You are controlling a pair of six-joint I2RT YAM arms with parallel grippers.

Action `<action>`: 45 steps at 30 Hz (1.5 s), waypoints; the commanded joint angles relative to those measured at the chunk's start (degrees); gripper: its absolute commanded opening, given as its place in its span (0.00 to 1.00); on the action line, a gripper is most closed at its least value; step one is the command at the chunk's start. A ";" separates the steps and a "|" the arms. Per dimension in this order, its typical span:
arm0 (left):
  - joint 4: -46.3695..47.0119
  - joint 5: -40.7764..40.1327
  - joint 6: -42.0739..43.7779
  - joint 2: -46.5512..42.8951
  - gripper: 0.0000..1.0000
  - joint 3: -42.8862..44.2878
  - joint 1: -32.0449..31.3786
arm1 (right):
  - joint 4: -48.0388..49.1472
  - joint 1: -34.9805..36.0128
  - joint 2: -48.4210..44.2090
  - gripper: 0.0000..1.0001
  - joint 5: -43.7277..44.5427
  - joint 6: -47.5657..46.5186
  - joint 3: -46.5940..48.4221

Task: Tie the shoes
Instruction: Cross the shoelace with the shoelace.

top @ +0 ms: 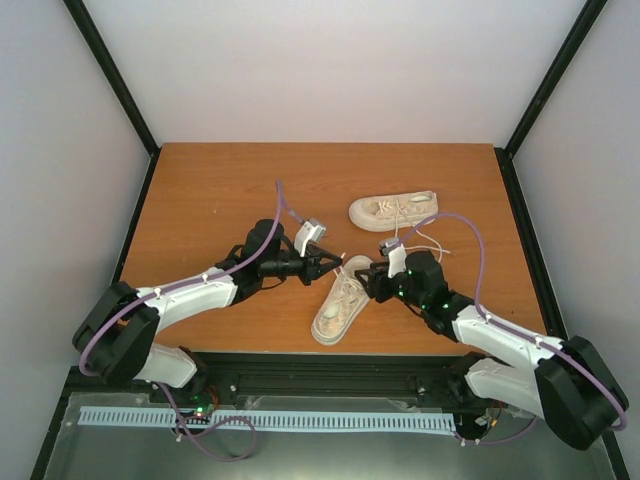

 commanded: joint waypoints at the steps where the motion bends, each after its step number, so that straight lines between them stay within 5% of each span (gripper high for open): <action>1: 2.40 3.03 1.95 0.18 0.01 0.45 -0.04 | 11.79 0.40 3.49 0.51 -3.14 -3.87 0.44; 22: 1.91 3.31 1.19 1.37 0.01 0.81 -0.05 | 21.84 3.36 23.84 0.39 -8.98 -10.94 9.63; 24: 1.81 3.15 1.33 1.42 0.01 0.76 -0.04 | 22.45 3.65 24.35 0.30 -8.43 -10.99 9.70; 27: 1.42 2.27 1.32 1.45 0.01 0.79 -0.08 | 23.16 3.76 22.76 0.04 -5.88 -10.11 8.63; 29: 1.01 1.09 1.19 1.34 0.11 0.73 -0.05 | 22.68 3.75 18.61 0.03 -2.65 -9.10 7.23; 32: -0.09 -1.57 0.79 1.55 0.45 0.97 -0.05 | 18.50 3.84 10.92 0.03 1.92 -8.22 6.00; 35: -1.07 -2.98 -0.38 2.78 0.64 1.60 -0.06 | 10.87 3.84 3.54 0.03 5.96 -7.48 5.99; 40: 1.48 -0.19 -2.60 4.55 0.81 1.51 -0.07 | -3.42 3.91 -4.14 0.03 12.28 -4.41 8.09; 45: -1.84 1.16 -1.41 8.48 0.83 4.05 -0.05 | -17.03 3.96 -5.49 0.03 19.52 -0.02 11.30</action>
